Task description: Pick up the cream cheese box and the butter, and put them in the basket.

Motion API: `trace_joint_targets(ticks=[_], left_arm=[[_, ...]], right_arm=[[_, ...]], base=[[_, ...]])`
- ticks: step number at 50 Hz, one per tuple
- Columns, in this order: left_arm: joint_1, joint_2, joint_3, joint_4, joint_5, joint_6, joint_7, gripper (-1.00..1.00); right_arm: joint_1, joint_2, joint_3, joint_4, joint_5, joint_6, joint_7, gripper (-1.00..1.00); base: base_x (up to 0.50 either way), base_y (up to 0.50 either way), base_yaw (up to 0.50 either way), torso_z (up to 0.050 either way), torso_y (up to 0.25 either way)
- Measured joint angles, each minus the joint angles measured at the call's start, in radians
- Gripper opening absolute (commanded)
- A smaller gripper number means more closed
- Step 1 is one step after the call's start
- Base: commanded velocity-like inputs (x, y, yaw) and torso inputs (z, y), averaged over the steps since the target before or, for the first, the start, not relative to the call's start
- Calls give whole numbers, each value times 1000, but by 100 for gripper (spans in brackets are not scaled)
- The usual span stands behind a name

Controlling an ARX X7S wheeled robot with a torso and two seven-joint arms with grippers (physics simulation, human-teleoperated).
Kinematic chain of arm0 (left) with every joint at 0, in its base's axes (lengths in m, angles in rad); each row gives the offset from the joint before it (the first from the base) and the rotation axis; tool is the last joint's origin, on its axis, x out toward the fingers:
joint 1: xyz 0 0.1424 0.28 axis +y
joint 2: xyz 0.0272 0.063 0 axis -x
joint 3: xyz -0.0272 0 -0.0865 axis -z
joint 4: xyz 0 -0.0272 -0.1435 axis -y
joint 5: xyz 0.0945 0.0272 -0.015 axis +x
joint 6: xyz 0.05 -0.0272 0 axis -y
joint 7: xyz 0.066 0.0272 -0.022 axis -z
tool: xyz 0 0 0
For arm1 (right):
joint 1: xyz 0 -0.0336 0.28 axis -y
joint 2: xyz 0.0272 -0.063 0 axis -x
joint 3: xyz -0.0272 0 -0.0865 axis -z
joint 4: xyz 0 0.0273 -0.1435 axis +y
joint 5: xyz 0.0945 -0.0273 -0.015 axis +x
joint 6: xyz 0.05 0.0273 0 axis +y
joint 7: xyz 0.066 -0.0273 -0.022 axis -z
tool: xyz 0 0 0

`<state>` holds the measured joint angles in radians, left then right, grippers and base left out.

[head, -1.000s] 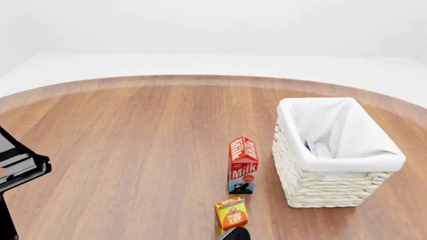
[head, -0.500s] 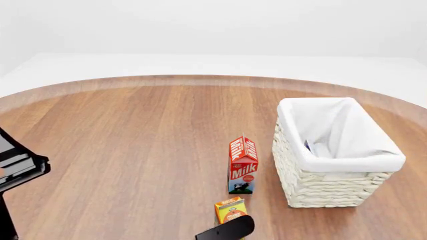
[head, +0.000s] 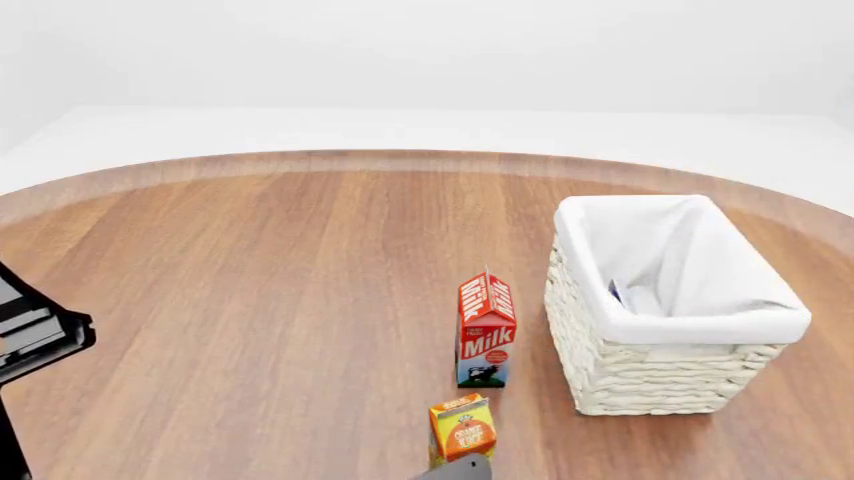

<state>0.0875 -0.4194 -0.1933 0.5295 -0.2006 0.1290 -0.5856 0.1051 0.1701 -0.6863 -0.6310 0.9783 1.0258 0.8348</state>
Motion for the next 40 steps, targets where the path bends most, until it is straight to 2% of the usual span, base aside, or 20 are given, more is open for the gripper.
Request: trace_joint_targets(ticks=[40], left_arm=[[2, -7, -7, -11, -18, 10, -5, 100]], right_arm=[[39, 21, -204, 81, -154, -55, -75, 100]], base=[[0, 0, 0, 0, 0]])
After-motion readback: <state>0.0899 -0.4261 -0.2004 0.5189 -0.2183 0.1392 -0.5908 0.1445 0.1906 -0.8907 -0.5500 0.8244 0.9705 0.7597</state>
